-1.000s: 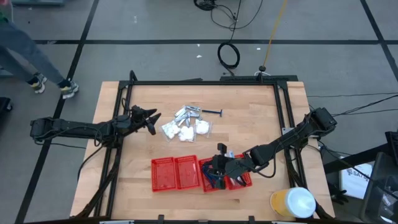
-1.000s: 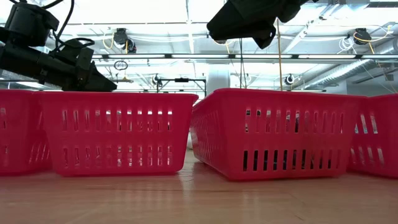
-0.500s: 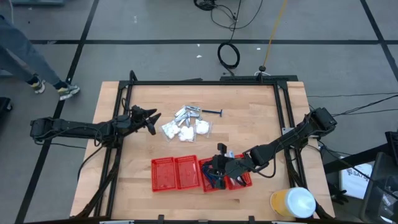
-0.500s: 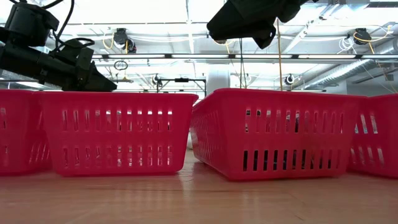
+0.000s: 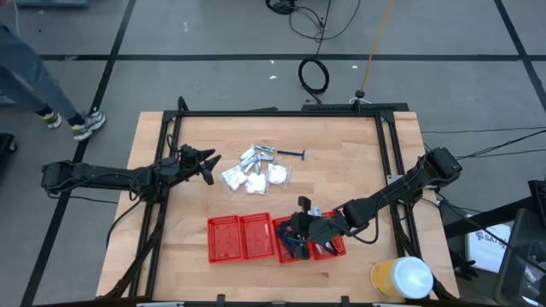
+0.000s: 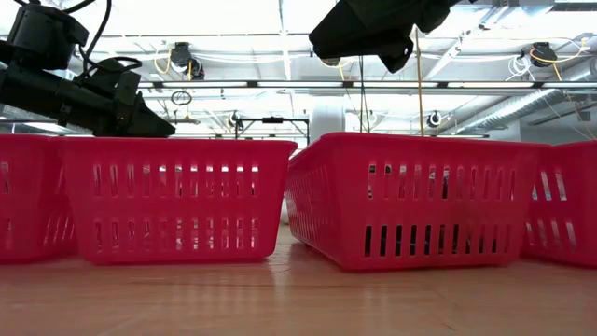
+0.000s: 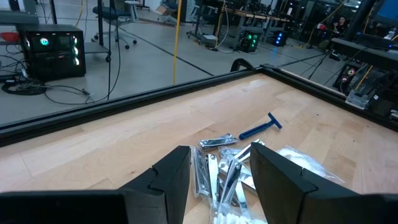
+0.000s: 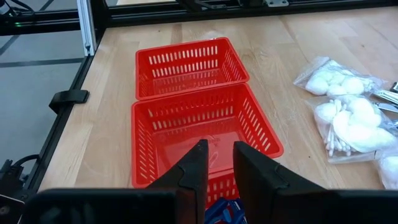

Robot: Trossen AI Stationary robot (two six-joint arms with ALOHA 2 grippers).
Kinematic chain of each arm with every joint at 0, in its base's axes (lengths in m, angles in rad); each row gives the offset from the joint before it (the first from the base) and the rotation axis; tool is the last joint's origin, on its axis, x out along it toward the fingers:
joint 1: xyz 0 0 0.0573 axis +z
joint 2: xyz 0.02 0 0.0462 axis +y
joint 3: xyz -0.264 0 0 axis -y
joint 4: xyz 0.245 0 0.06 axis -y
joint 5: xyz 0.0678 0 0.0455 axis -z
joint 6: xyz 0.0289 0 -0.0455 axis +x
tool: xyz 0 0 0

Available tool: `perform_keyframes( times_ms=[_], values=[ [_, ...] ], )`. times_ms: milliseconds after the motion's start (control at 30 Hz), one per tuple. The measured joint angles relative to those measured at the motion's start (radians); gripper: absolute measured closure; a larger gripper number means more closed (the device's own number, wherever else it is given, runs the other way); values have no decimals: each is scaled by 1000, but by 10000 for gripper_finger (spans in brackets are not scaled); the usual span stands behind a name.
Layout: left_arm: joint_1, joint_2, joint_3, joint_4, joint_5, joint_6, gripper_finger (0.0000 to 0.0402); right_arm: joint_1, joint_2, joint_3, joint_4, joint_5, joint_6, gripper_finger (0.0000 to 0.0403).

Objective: Pick & Place Travel size toiletries
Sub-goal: Put the blue razor into the middle right red bin

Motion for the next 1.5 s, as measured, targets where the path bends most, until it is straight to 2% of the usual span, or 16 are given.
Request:
perform_keyframes(
  times_ms=[367, 767, 1500],
  values=[
    [0, 0, 0, 0, 0, 0, 236, -5, 0, -7, 36, -3, -25, 335],
    [0, 0, 0, 0, 0, -1, 236, -15, 1, -154, 362, -25, -46, 335],
    [0, 0, 0, -9, 0, 0, 236, -14, 1, -159, 373, -26, -53, 335]
  ],
)
